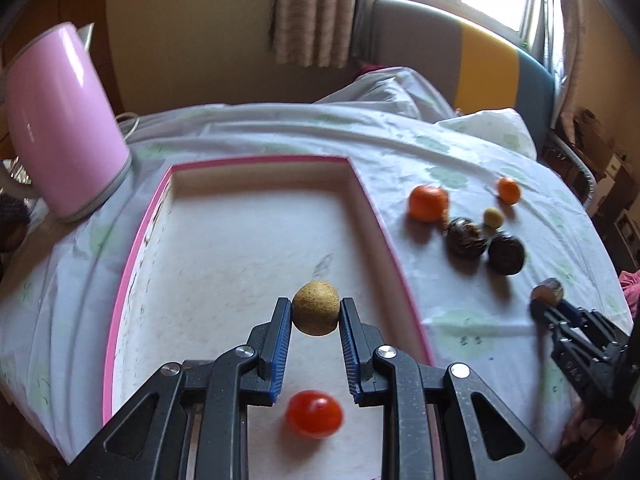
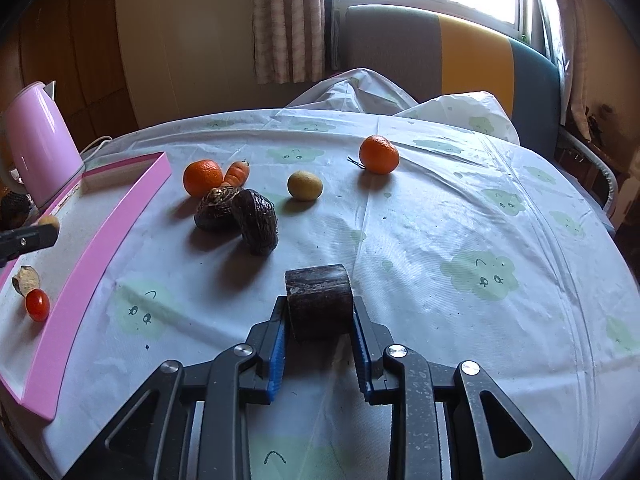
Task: Organize fruits
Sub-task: 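Carry the potato into the pink tray and open the left tool, then lower the dark cylinder piece into the tray and open the right tool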
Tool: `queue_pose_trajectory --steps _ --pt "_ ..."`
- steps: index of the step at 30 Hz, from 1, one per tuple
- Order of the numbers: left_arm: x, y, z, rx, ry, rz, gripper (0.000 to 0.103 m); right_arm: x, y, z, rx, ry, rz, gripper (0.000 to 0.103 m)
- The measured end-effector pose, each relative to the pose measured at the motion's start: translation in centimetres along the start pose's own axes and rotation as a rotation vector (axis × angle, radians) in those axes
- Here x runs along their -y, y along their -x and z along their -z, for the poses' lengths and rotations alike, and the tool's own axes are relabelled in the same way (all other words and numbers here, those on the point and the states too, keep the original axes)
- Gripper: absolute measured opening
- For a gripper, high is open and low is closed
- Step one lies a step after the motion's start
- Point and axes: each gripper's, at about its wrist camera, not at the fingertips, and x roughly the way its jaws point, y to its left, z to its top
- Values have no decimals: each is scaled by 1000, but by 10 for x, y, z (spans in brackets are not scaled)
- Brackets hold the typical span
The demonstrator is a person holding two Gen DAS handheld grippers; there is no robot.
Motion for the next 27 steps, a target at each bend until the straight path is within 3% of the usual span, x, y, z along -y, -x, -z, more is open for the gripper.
queue_pose_trajectory --steps 13,27 --pt "-10 -9 16 -35 32 -9 29 -4 -1 0 -11 26 26 29" --pt "-29 34 22 62 32 -50 33 -16 9 -3 -11 36 -3 27"
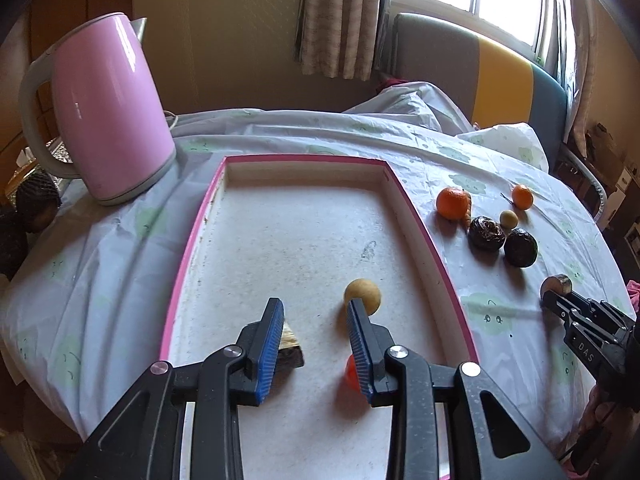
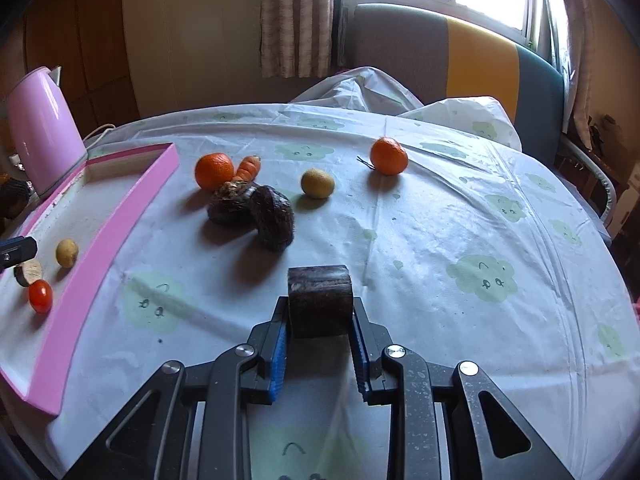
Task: Organize fruits
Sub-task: 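Lower the dark cylinder piece into the tray and open the right tool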
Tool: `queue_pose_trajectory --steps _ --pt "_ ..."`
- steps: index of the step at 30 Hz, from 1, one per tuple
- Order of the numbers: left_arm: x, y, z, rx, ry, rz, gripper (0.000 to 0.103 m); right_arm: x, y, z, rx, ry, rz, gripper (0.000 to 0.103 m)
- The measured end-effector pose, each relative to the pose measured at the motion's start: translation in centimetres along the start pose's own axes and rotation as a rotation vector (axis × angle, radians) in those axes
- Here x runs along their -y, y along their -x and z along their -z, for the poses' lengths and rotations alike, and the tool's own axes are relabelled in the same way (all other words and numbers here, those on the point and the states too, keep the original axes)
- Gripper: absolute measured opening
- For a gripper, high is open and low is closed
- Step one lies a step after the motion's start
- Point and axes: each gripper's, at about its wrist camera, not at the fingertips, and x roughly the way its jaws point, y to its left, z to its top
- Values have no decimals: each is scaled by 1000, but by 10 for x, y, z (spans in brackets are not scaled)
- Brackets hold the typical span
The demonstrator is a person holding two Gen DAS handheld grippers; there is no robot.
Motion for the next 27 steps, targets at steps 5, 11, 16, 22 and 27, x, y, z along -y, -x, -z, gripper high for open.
queue_pose_trajectory --steps 5,11,16,22,27 --pt "-7 6 3 4 12 -1 33 -18 14 -8 28 19 -58 27" --pt "-14 9 6 10 36 0 33 -52 32 -19 61 69 -157 27" --pt "-25 11 7 8 65 -6 33 -88 42 -26 65 108 -274 26" --pt "-40 12 11 7 97 -17 33 -138 39 -26 32 203 -373 26" --pt "-47 13 12 5 115 -17 33 -171 26 -16 -5 302 -367 26"
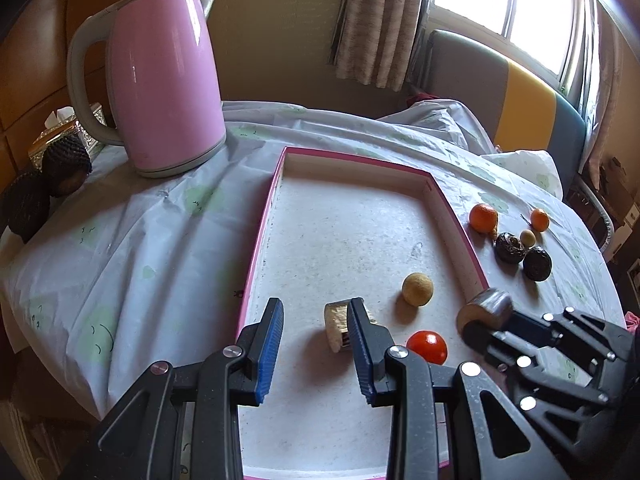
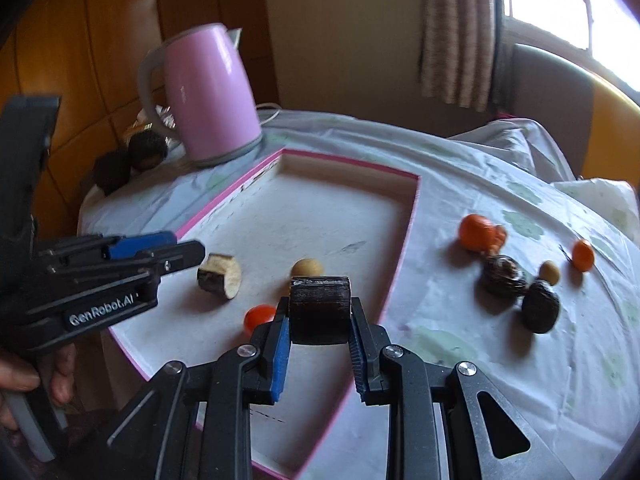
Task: Organize fruits
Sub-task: 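Lower the dark cylinder piece into the tray and open the right tool, then move both tools back from the tray toward the remaining produce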
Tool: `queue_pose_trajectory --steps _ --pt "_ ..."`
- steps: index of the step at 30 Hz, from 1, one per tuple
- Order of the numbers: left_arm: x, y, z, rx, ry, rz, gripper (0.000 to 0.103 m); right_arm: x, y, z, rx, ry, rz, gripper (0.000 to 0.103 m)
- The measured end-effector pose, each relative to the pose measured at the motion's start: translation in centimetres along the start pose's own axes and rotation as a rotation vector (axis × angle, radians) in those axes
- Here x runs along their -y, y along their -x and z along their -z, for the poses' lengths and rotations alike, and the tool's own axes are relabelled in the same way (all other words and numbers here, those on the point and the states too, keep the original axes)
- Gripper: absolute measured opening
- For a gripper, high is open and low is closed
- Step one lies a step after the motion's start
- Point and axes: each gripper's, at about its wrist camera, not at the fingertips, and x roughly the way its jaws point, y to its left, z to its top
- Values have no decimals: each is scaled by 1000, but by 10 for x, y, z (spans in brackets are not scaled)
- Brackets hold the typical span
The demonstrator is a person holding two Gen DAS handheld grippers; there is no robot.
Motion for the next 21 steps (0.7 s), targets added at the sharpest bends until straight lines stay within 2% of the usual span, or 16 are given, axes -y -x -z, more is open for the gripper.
queue_pose_trajectory --steps 14,18,21 --pt "1 5 0 6 -4 9 33 -8 -12 7 -34 29 24 28" --pt "3 6 0 6 -11 11 33 -7 -7 7 -14 16 20 36" --pt "5 7 0 10 -19 9 33 -6 -3 6 -1 10 21 37"
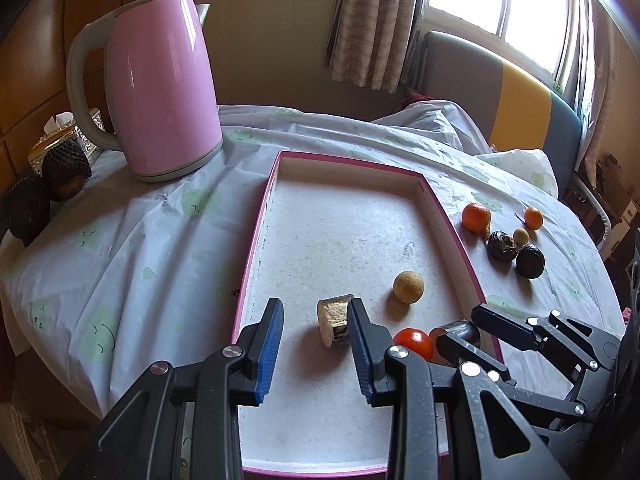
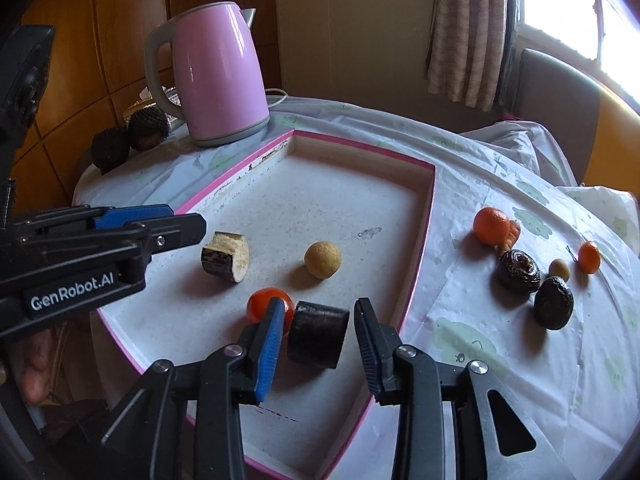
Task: Organize fruits
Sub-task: 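Move both tools back from the tray toward the remaining produce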
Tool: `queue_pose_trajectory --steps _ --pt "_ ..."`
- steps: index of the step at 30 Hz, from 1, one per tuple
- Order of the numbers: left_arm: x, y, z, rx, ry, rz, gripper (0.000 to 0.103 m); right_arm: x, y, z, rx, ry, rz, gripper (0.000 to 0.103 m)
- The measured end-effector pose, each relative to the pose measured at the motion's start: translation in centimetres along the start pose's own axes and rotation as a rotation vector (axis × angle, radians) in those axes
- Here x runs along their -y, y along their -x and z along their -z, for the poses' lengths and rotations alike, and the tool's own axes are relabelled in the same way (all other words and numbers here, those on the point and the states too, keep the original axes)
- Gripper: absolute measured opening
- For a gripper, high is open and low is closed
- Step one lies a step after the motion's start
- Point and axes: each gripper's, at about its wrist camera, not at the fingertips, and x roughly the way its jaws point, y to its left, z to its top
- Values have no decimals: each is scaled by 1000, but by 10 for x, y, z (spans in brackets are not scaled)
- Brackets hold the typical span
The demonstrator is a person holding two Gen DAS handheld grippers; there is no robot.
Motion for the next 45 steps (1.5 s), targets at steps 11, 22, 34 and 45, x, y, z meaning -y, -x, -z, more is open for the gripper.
queue_pose_trajectory --steps 11,22,34,45 --pt "18 7 2 17 -65 -4 33 18 22 0 66 -86 29 50" --pt "48 9 5 24 -164 13 33 49 38 7 96 -164 103 53" --pt "82 1 3 11 -239 60 33 103 50 20 93 -290 232 53" --pt "110 -12 -1 -24 -286 115 33 150 61 38 80 -386 314 54"
